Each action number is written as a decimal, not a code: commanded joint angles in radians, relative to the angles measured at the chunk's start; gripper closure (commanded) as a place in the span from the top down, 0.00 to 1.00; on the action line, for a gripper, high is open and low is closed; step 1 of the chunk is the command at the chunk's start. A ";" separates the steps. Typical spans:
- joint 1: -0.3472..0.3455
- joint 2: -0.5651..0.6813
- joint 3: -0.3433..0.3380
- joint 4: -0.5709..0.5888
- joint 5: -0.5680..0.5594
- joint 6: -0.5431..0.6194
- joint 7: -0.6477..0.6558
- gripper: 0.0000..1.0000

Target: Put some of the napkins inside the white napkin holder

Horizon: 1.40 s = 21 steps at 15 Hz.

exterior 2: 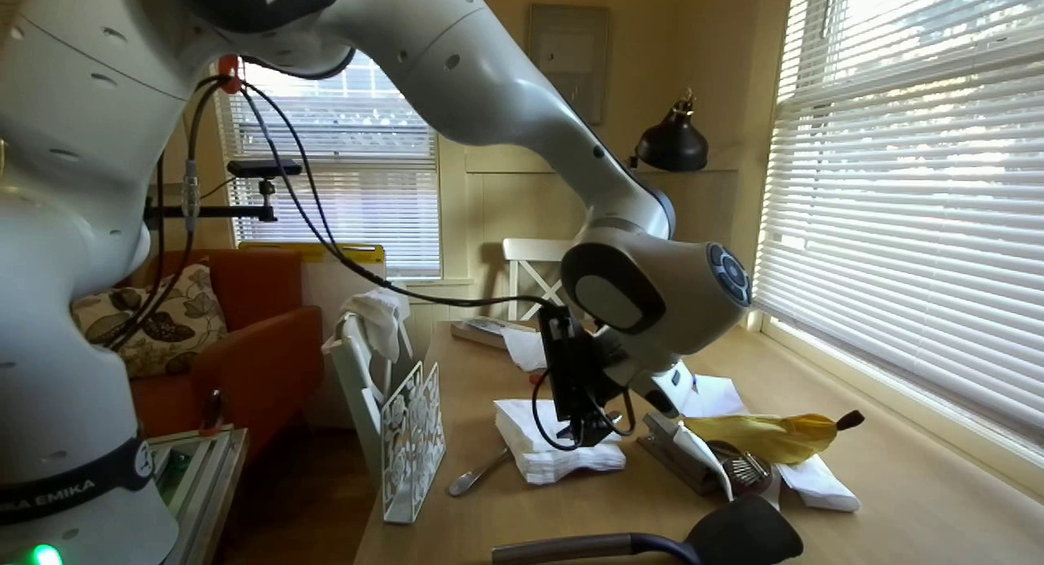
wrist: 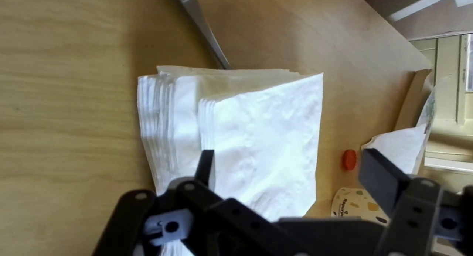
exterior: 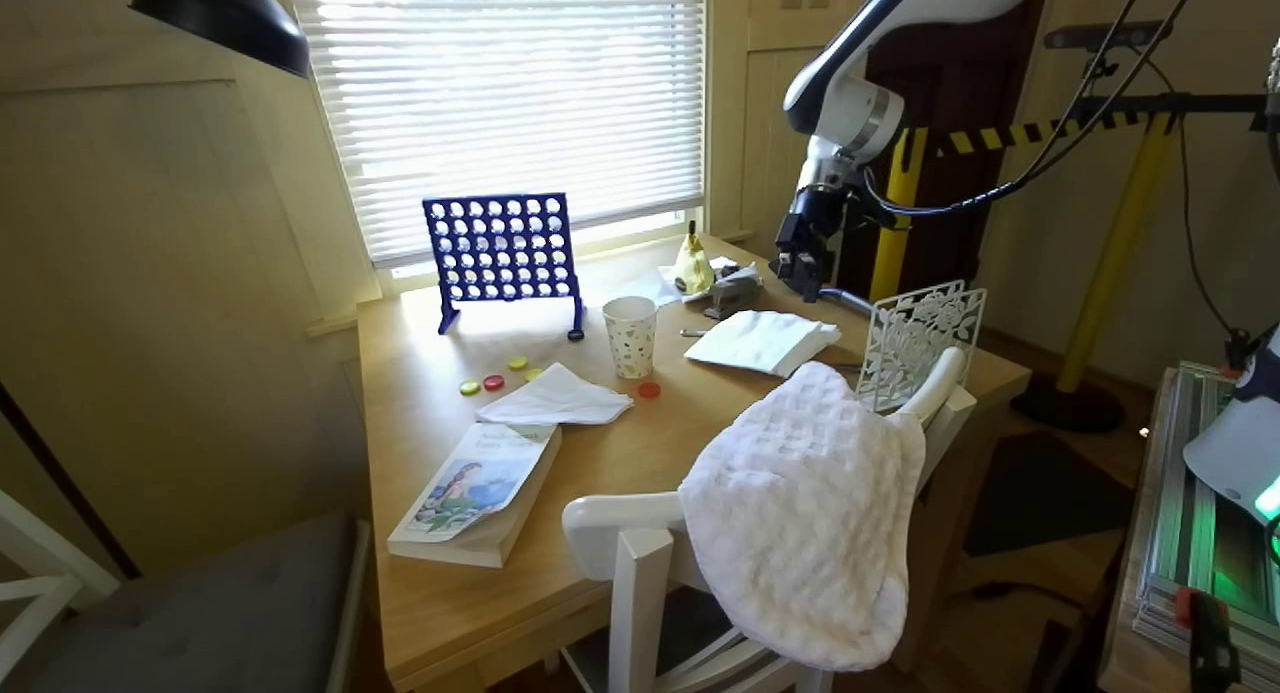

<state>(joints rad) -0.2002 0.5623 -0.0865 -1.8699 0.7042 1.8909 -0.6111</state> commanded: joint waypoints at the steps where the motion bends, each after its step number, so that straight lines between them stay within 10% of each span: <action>1: -0.030 0.000 0.030 0.007 -0.014 -0.002 0.011 1.00; 21: -0.048 -0.030 0.139 -0.162 0.021 0.304 -0.359 1.00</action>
<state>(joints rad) -0.2310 0.5660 0.0257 -1.9952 0.7004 2.1897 -0.9266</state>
